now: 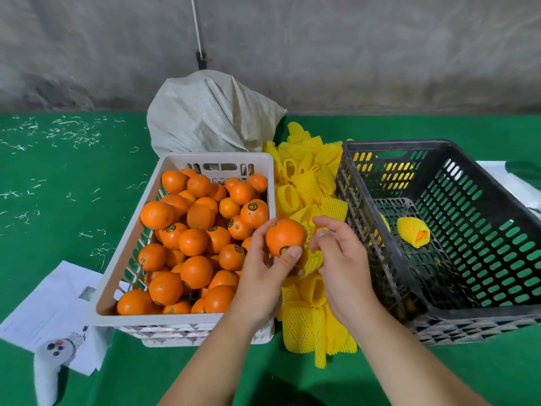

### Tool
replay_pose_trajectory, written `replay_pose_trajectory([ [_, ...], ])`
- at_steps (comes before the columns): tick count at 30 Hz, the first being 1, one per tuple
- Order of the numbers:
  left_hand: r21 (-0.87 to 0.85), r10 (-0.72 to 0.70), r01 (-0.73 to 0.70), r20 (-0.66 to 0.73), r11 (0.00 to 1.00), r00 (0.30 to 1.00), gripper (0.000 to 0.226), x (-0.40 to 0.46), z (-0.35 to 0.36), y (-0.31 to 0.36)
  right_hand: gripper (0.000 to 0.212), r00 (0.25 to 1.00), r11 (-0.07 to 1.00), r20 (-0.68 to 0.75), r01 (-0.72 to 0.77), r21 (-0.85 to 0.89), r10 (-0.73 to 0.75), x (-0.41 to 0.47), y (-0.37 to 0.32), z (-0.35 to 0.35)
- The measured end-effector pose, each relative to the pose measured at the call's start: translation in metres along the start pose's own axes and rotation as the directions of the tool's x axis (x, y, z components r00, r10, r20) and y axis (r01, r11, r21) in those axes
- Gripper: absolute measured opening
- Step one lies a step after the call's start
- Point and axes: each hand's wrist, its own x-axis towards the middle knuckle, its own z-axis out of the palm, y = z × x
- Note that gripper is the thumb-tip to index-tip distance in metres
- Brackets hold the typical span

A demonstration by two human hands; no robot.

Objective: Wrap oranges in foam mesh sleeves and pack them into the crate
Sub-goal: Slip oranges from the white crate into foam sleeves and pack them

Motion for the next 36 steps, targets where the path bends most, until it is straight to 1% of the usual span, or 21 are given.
replay_pose_trajectory([
  [3,-0.150,-0.058,0.050,-0.054,0.987,0.997,0.072,-0.006,0.002,-0.015,0.035,0.971,0.963,0.012,-0.239,0.127,0.239,0.000,0.007,0.001],
  [5,-0.241,-0.094,0.081,-0.046,0.967,0.994,0.079,-0.003,-0.004,-0.019,0.042,0.909,0.895,0.111,-0.416,0.159,0.402,0.000,0.011,-0.004],
  [7,-0.285,-0.126,0.123,0.009,0.951,0.992,0.091,-0.001,-0.006,-0.018,0.044,0.868,0.869,0.163,-0.487,0.093,0.469,0.002,0.016,-0.010],
  [8,-0.281,-0.146,0.151,0.039,0.948,0.989,0.098,-0.001,-0.005,-0.018,0.046,0.867,0.875,0.133,-0.485,0.008,0.480,0.003,0.018,-0.013],
  [9,-0.263,-0.163,0.174,0.063,0.949,0.985,0.103,-0.001,-0.003,-0.017,0.044,0.882,0.885,0.081,-0.457,-0.090,0.464,0.005,0.018,-0.015],
  [10,-0.230,-0.173,0.187,0.077,0.955,0.982,0.103,-0.002,-0.002,-0.016,0.037,0.912,0.900,0.024,-0.398,-0.178,0.409,0.009,0.016,-0.017],
  [12,-0.155,-0.173,0.187,0.099,0.970,0.980,0.098,-0.004,-0.001,-0.013,0.019,0.977,0.936,-0.098,-0.209,-0.282,0.189,0.019,0.012,-0.020],
  [13,-0.126,-0.181,0.196,0.124,0.972,0.976,0.095,-0.006,-0.002,-0.011,0.017,0.987,0.934,-0.154,-0.105,-0.342,0.054,0.023,0.011,-0.021],
  [14,-0.098,-0.195,0.212,0.162,0.972,0.967,0.093,-0.006,-0.004,-0.009,0.018,0.983,0.909,-0.176,-0.023,-0.417,-0.056,0.027,0.010,-0.020],
  [15,-0.069,-0.210,0.228,0.202,0.971,0.957,0.093,-0.007,-0.005,-0.008,0.021,0.980,0.881,-0.150,0.044,-0.471,-0.129,0.029,0.009,-0.017],
  [16,-0.046,-0.224,0.241,0.232,0.970,0.946,0.094,-0.008,-0.007,-0.008,0.024,0.983,0.868,-0.093,0.093,-0.489,-0.158,0.028,0.009,-0.013],
  [18,-0.043,-0.241,0.261,0.265,0.964,0.934,0.093,-0.007,-0.011,-0.010,0.026,0.993,0.889,0.007,0.109,-0.444,-0.119,0.027,0.015,-0.007],
  [21,-0.042,-0.208,0.227,0.267,0.973,0.941,0.071,-0.006,-0.013,-0.013,0.020,0.995,0.867,0.060,0.103,-0.487,-0.085,0.027,0.020,-0.013],
  [24,-0.027,-0.153,0.160,0.171,0.987,0.973,0.054,-0.006,-0.006,-0.017,0.016,0.994,0.845,0.060,0.113,-0.522,-0.096,0.023,0.018,-0.022],
  [25,-0.050,-0.140,0.147,0.113,0.988,0.984,0.054,-0.005,-0.004,-0.018,0.017,0.994,0.864,0.054,0.112,-0.491,-0.099,0.020,0.016,-0.023],
  [27,-0.103,-0.140,0.138,-0.007,0.985,0.990,0.063,-0.003,-0.001,-0.018,0.022,0.989,0.887,0.074,0.145,-0.438,-0.125,0.013,0.012,-0.024],
  [29,-0.134,-0.151,0.141,-0.071,0.981,0.986,0.074,-0.001,-0.002,-0.019,0.027,0.976,0.869,0.150,0.210,-0.447,-0.159,0.006,0.007,-0.021],
  [30,-0.150,-0.148,0.138,-0.055,0.979,0.988,0.075,0.000,-0.003,-0.019,0.029,0.961,0.836,0.197,0.266,-0.481,-0.193,0.003,0.007,-0.018],
  [32,-0.186,-0.132,0.141,0.057,0.972,0.990,0.076,0.000,-0.004,-0.020,0.032,0.920,0.727,0.276,0.390,-0.565,-0.279,-0.003,0.008,-0.014],
  [33,-0.189,-0.134,0.152,0.107,0.970,0.985,0.077,-0.001,-0.005,-0.020,0.033,0.909,0.692,0.287,0.417,-0.590,-0.303,-0.003,0.009,-0.012],
  [36,-0.154,-0.153,0.175,0.140,0.972,0.978,0.085,-0.002,-0.009,-0.022,0.029,0.914,0.682,0.263,0.407,-0.607,-0.311,-0.002,0.006,-0.014],
])
